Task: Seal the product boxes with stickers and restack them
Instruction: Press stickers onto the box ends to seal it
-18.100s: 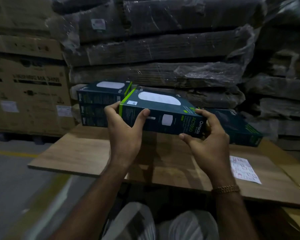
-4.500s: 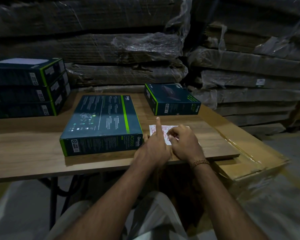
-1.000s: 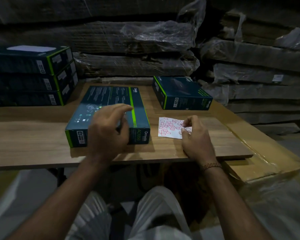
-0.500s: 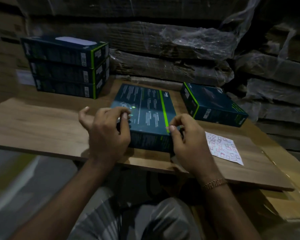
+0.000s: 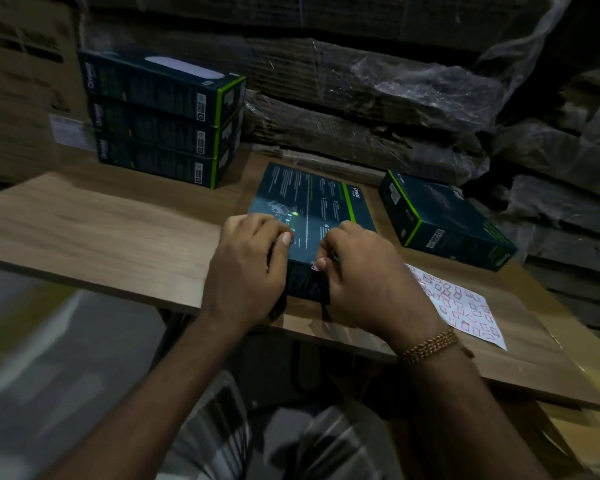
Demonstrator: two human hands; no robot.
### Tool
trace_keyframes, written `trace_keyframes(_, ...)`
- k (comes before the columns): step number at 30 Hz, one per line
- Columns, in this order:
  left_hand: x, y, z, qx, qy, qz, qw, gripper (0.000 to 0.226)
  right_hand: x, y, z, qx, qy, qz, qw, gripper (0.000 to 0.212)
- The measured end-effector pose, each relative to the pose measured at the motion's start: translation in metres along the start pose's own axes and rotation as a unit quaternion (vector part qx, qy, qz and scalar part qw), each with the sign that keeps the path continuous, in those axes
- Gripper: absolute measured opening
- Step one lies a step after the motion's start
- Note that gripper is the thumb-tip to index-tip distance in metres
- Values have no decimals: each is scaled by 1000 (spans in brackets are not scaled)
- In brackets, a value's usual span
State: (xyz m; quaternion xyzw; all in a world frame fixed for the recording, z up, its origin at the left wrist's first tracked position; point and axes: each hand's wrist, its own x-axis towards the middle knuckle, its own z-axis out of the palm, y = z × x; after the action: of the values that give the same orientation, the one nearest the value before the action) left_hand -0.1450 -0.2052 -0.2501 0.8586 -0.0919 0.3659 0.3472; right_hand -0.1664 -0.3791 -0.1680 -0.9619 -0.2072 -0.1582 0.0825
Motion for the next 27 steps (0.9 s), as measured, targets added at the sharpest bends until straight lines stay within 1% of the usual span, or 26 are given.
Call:
trace_keyframes(3,-1,0,-1,8,-4,-2,1000,26,3,-5,-4,-27,-16,-1,1000,7)
trace_keyframes(5,-2,-1,0,8,-10,-3,1000,34,4,-8,-5,-39,-24,3,999,10)
trace_keyframes(8,-3,-3,-1,10,-20,5,1000,45,5,-9,-6,-50,-25,3,998,12)
trace_keyframes(15,-3,-3,-3,23,-30,25,999,57,6,-9,-3,-63,-29,3,998,16)
trace_keyframes(27,-2,-5,-6,14,-39,39,998,63,6,-8,-1,-69,-33,-2,997,17)
